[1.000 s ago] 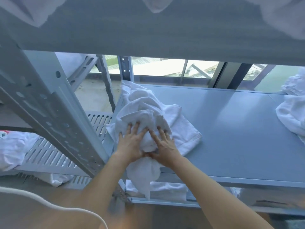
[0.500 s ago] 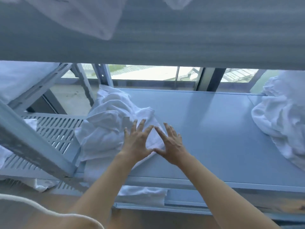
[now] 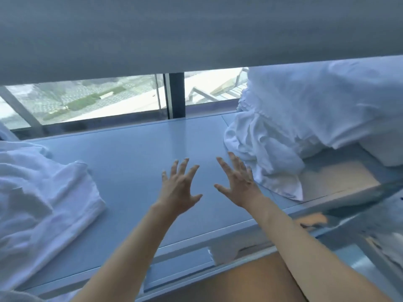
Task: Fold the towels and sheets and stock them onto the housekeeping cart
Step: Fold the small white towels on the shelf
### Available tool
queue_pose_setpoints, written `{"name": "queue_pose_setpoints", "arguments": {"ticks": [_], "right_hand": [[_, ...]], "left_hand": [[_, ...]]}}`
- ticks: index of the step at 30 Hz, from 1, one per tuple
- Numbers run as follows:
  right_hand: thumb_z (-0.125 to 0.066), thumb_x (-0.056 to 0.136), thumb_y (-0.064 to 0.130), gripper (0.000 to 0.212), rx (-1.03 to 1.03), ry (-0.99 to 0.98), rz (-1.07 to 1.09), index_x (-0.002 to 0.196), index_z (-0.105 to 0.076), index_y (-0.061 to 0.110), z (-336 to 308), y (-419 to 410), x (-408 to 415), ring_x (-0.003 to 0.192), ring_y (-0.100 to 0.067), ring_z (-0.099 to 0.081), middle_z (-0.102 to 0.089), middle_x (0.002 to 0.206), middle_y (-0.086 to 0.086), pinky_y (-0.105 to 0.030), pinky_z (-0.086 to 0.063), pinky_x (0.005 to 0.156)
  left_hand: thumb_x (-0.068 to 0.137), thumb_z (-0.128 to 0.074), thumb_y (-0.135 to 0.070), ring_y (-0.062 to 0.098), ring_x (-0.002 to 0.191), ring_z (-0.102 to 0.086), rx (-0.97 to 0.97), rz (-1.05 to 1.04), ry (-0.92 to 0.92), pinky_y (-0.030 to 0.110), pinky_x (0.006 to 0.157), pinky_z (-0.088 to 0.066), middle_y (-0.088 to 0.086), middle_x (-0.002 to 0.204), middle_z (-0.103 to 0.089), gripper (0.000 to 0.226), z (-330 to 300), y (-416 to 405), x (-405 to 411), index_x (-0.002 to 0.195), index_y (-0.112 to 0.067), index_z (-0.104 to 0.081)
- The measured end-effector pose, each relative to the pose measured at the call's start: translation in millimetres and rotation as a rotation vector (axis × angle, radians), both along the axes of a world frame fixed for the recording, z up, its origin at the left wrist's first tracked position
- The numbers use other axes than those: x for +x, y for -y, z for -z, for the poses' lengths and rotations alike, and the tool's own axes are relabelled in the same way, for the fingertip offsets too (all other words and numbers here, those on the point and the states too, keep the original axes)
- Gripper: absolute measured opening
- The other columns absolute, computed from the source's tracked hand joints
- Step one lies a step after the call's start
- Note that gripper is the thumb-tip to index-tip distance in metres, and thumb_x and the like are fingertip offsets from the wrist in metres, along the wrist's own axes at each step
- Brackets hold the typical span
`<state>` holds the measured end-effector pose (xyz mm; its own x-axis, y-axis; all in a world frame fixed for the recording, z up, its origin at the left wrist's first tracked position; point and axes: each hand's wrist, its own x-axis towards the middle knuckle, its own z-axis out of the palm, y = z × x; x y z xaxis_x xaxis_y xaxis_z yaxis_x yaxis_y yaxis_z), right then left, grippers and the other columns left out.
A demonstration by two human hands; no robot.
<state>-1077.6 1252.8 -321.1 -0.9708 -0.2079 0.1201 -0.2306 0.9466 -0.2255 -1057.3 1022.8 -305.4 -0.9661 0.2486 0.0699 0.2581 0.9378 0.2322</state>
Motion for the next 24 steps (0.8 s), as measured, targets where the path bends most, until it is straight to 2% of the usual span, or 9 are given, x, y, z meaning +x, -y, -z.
{"name": "queue_pose_setpoints", "arguments": {"ticks": [9, 12, 15, 18, 24], "right_hand": [[-0.062, 0.09, 0.058, 0.091, 0.021, -0.003, 0.21, 0.161, -0.007, 0.043, -10.6, -138.6, -25.1, 0.155, -0.031, -0.005, 0.001, 0.17, -0.004, -0.062, -0.016, 0.12], [-0.064, 0.084, 0.066, 0.095, 0.043, 0.066, 0.231, 0.156, -0.005, 0.049, -15.8, -162.1, -44.0, 0.155, -0.032, -0.003, 0.002, 0.169, -0.003, -0.06, -0.016, 0.121], [-0.068, 0.078, 0.068, 0.103, 0.017, 0.204, 0.235, 0.157, -0.004, 0.052, -13.4, -169.4, -60.6, 0.156, -0.031, -0.001, 0.007, 0.17, 0.001, -0.059, -0.019, 0.121], [-0.064, 0.083, 0.067, 0.102, 0.003, 0.325, 0.237, 0.159, 0.002, 0.051, 4.3, -161.2, -63.0, 0.157, -0.03, 0.002, 0.01, 0.171, 0.005, -0.056, -0.024, 0.121], [-0.05, 0.086, 0.075, 0.087, 0.003, 0.227, 0.112, 0.156, -0.003, 0.057, 29.4, -118.4, -49.6, 0.157, -0.027, 0.0, 0.004, 0.171, 0.005, -0.056, -0.021, 0.122]], "left_hand": [[0.082, -0.072, -0.06, 0.033, 0.157, -0.007, 0.011, 0.152, -0.019, 0.066, 0.119, -0.021, 0.004, 0.17, -0.01, 0.096, -1.2, -122.6, -28.6, 0.16, -0.033, -0.023], [0.083, -0.071, -0.06, 0.033, 0.157, -0.007, 0.008, 0.165, -0.019, 0.065, 0.12, -0.02, 0.004, 0.17, -0.01, 0.096, -0.2, -138.3, -32.3, 0.16, -0.033, -0.022], [0.083, -0.072, -0.06, 0.033, 0.157, -0.007, 0.017, 0.153, -0.01, 0.065, 0.12, -0.02, 0.003, 0.17, -0.01, 0.096, 2.9, -140.7, -32.2, 0.16, -0.033, -0.022], [0.083, -0.072, -0.06, 0.032, 0.157, -0.007, 0.019, 0.128, 0.01, 0.065, 0.121, -0.02, 0.003, 0.17, -0.01, 0.096, 4.1, -134.4, -29.3, 0.16, -0.033, -0.023], [0.083, -0.072, -0.059, 0.031, 0.157, -0.009, 0.021, 0.08, 0.039, 0.064, 0.12, -0.022, 0.002, 0.17, -0.011, 0.097, 6.0, -109.2, -26.6, 0.161, -0.034, -0.019]]}}
